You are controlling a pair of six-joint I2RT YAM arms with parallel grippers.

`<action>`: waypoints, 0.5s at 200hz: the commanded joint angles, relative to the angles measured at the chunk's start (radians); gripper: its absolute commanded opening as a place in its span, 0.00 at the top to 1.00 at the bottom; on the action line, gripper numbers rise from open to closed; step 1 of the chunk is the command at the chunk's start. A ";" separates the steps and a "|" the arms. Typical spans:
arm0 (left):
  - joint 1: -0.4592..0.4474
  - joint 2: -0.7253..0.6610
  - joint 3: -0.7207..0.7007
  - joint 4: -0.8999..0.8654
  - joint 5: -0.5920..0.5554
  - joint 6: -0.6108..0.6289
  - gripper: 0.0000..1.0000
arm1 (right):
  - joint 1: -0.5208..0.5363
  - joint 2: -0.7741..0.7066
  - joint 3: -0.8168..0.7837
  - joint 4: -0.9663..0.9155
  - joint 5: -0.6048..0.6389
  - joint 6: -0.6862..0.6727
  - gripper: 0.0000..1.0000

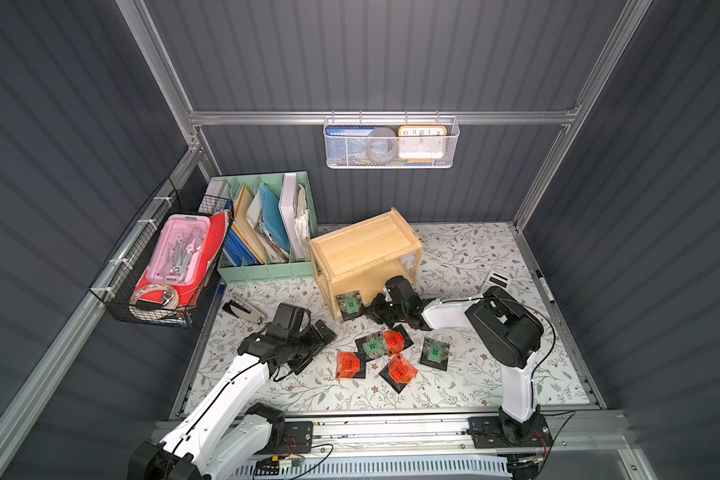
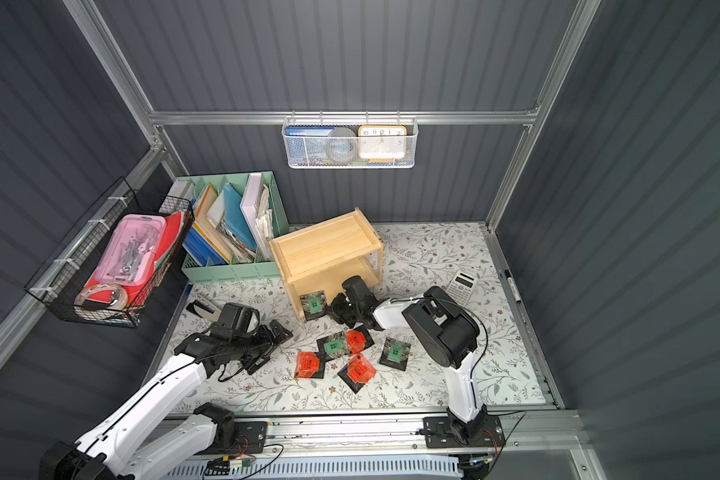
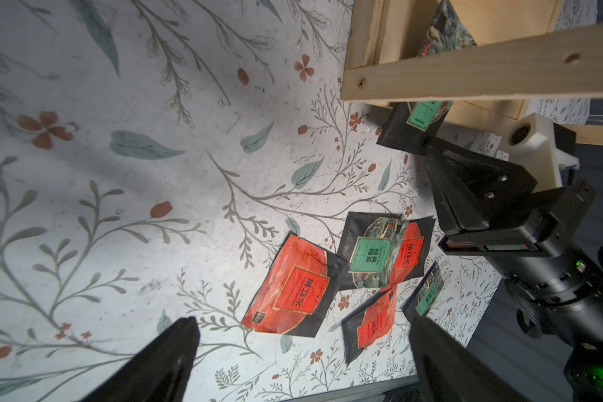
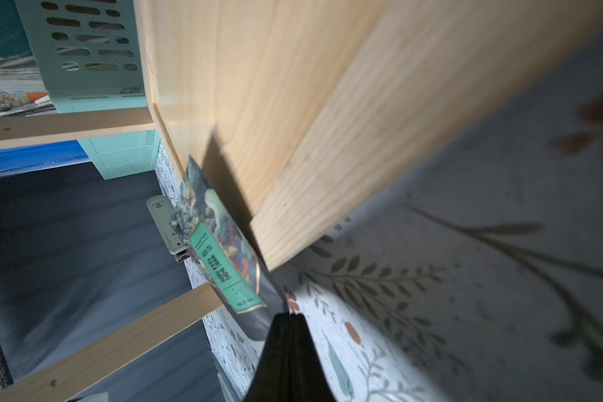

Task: Place the tea bags on the shelf by color
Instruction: Place the tea bag on the shelf.

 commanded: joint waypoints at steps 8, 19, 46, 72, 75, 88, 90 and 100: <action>-0.004 0.005 0.028 -0.013 -0.005 0.023 0.00 | -0.005 -0.043 0.022 -0.026 0.004 -0.076 1.00; -0.004 0.003 0.031 -0.018 -0.011 0.023 0.00 | -0.004 -0.045 0.032 -0.038 0.001 -0.095 1.00; -0.004 0.001 0.032 -0.020 -0.016 0.023 0.00 | -0.003 -0.045 0.062 -0.062 -0.009 -0.141 1.00; -0.004 0.002 0.033 -0.023 -0.017 0.023 0.00 | 0.000 -0.044 0.084 -0.075 -0.013 -0.181 1.00; -0.004 0.002 0.033 -0.023 -0.017 0.023 0.00 | 0.000 -0.044 0.086 -0.074 -0.013 -0.184 1.00; -0.004 0.001 0.036 -0.026 -0.021 0.023 0.00 | -0.001 -0.043 0.085 -0.064 -0.018 -0.193 1.00; -0.004 0.002 0.036 -0.027 -0.022 0.023 0.00 | -0.001 -0.042 0.085 -0.061 -0.018 -0.193 1.00; -0.004 0.001 0.038 -0.029 -0.025 0.023 0.00 | -0.001 -0.039 0.082 -0.048 -0.019 -0.191 1.00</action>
